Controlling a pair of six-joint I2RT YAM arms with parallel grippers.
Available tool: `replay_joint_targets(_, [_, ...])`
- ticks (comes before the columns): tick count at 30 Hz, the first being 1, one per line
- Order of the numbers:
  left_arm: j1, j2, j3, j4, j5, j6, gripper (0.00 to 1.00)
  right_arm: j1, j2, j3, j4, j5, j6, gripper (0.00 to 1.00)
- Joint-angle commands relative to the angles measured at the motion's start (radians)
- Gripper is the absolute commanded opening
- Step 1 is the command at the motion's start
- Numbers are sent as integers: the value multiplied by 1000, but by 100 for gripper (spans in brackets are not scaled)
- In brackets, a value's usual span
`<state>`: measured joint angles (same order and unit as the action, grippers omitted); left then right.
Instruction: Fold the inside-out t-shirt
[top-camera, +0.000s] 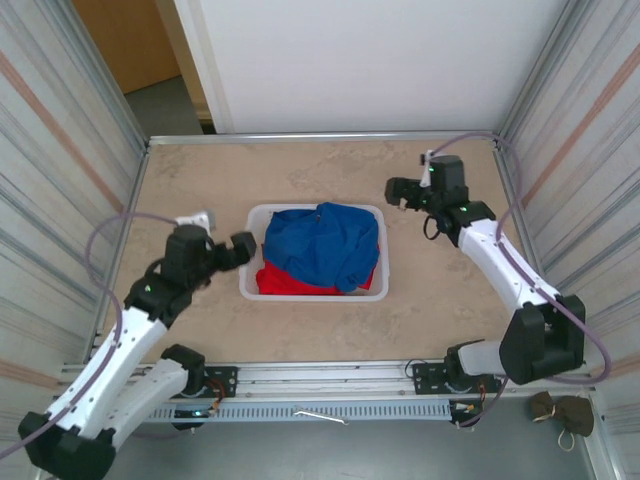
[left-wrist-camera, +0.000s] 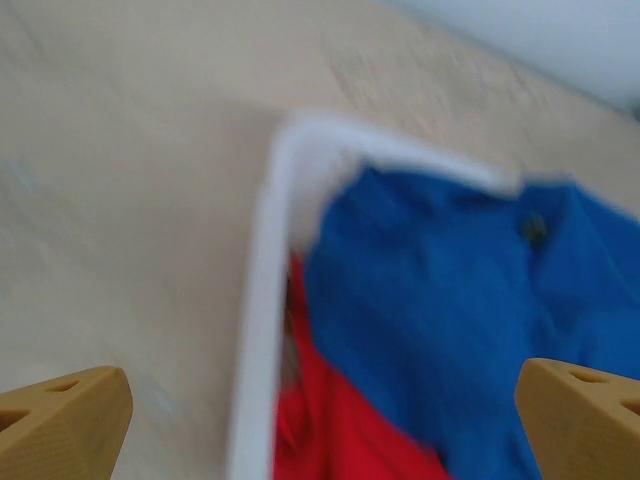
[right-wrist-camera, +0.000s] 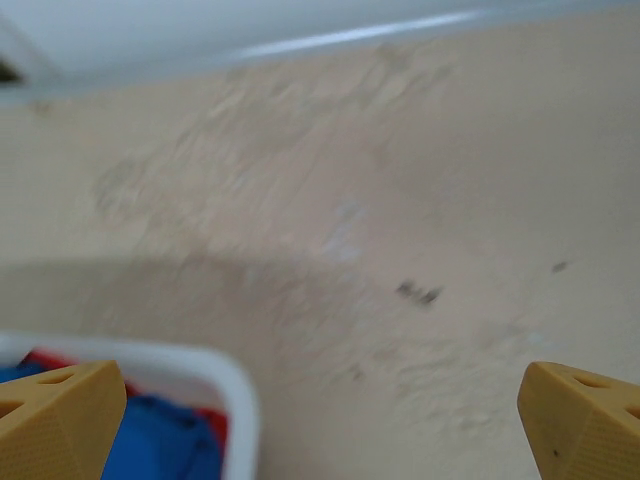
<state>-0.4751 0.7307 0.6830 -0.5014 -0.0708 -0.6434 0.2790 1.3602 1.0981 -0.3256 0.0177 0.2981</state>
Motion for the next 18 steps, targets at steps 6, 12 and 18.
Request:
replay_joint_targets(6, [-459, -12, -154, -37, -207, -442, 98, 148, 118, 78, -323, 84, -19, 99])
replay_joint_targets(12, [-482, 231, -125, 135, -214, -390, 99, 137, 193, 48, -309, 144, 24, 99])
replay_joint_targets(18, [-379, 431, -23, 293, -173, -255, 99, -2, 208, -23, -266, 153, 119, 96])
